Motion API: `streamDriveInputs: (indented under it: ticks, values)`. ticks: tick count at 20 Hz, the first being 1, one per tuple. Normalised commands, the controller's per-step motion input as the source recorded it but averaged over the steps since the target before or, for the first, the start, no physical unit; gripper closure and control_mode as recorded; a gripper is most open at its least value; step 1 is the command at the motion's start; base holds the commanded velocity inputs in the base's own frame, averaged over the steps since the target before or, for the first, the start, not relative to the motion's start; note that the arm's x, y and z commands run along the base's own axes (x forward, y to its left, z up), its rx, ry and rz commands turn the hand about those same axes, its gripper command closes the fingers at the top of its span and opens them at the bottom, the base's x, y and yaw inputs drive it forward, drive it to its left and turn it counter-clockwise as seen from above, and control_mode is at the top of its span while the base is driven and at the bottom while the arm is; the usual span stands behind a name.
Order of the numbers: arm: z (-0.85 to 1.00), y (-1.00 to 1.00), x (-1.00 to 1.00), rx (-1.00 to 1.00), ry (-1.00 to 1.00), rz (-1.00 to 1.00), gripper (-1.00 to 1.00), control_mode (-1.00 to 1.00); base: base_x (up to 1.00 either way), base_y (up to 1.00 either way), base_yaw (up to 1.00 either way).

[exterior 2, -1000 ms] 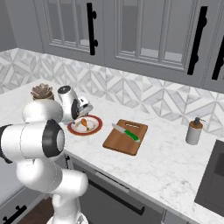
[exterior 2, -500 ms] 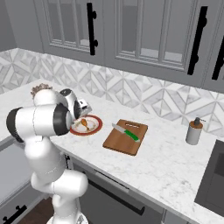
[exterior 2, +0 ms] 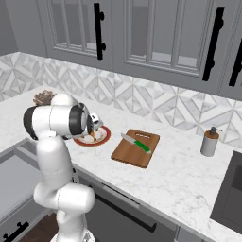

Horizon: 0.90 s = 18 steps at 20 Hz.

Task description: Pick up the knife from the drawer and place it on the cutting board. Then place the meat from the plate to the cutting board.

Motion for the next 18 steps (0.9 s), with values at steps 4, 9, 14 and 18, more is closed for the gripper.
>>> streamDriveInputs:
  ticks: [4,9,14,18]
  values:
    - [-0.04,-0.03,0.44,0.05,0.0,-0.01,-1.0,-1.0,0.0,0.0,0.0]
    - [-0.21,-0.01,0.24,0.0,0.0,-0.01,-1.0,-1.0,0.0,0.0,0.0]
    - [-0.33,-0.02,-0.05,0.01,0.01,-0.01,1.0,-1.0,0.0,0.0,0.0]
    - [-0.18,0.0,-0.12,0.02,0.01,-0.01,1.0,-1.0,0.0,0.0,0.0]
